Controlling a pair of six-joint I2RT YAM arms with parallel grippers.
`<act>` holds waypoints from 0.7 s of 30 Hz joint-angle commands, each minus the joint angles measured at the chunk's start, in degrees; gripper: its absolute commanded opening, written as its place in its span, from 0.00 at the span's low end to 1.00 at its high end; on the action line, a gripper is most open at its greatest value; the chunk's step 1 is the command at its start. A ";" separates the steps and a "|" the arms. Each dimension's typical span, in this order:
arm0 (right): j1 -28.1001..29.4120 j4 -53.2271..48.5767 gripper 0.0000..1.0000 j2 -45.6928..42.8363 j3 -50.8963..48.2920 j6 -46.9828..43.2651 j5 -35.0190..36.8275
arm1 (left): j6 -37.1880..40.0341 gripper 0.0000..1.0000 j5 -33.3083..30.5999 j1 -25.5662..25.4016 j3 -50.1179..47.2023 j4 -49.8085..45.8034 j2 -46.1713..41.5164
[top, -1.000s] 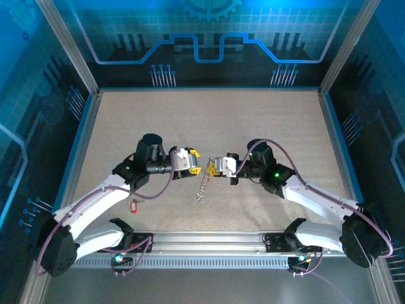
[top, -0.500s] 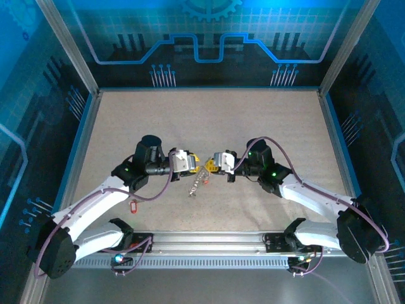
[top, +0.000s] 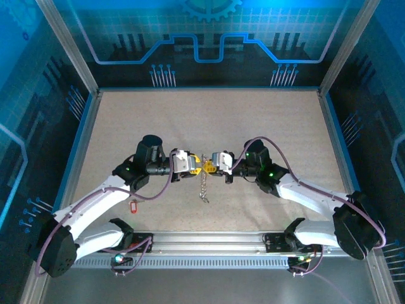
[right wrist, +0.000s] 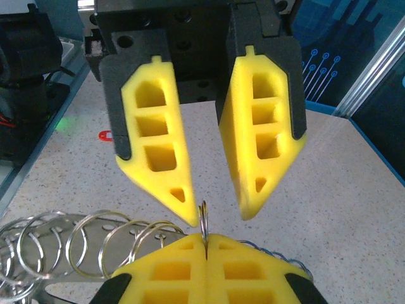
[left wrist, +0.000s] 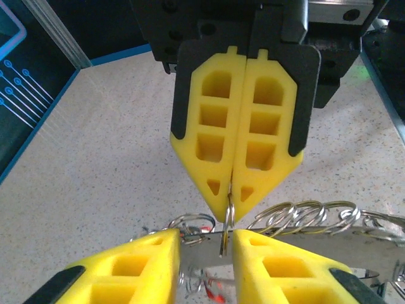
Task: Put the keys on the keyring
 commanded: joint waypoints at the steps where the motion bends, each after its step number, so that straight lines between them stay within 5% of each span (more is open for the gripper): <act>1: 0.94 3.41 0.00 0.11 1.32 0.09 -1.47 | -0.54 0.24 2.87 0.17 0.38 1.25 0.74; 13: 1.01 2.47 0.00 -0.60 1.25 -0.06 -1.10 | 1.05 0.00 1.50 0.13 0.74 -0.63 -0.33; 21: 0.95 -12.71 0.19 0.25 6.31 -6.97 2.90 | 6.66 0.00 -4.23 -0.84 4.51 -8.75 -0.92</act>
